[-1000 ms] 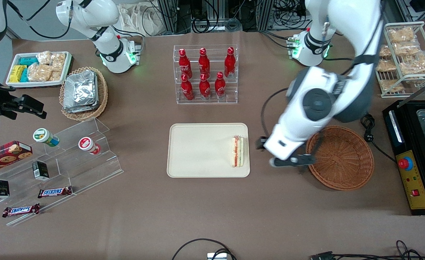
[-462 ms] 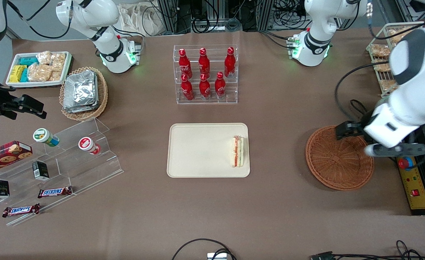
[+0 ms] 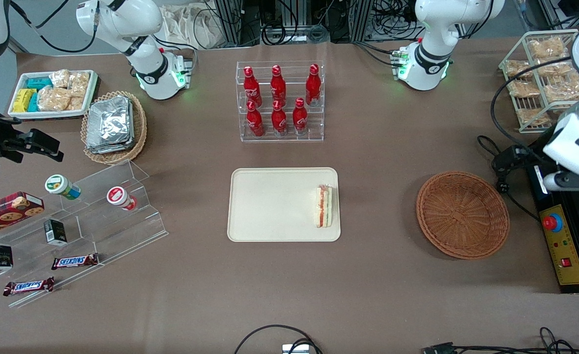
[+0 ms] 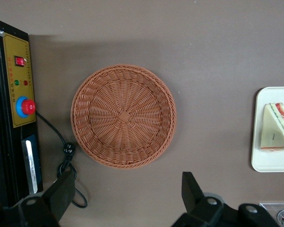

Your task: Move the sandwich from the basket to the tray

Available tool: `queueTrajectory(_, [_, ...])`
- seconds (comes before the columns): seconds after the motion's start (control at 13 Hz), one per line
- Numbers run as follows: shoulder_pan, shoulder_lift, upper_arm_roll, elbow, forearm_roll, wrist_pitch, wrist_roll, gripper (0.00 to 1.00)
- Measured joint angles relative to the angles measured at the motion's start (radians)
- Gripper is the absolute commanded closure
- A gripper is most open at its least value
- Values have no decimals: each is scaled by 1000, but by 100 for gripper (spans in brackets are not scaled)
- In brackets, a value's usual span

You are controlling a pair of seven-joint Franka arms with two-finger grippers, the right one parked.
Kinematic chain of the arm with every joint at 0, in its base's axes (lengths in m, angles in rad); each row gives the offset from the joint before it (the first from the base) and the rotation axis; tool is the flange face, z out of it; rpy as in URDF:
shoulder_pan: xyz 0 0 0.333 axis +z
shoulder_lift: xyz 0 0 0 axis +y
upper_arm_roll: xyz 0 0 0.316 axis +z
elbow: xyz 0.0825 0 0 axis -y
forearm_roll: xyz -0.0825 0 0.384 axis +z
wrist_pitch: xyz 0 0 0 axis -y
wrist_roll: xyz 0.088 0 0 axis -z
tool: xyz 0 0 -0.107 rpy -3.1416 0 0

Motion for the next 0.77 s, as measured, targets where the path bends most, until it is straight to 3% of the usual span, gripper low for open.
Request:
queueTrajectory(0.31, [9,-96,-6,-75,0,5,-2,0])
queueTrajectory(0.77, [16,-96,-44,-97,0,15,-2,0])
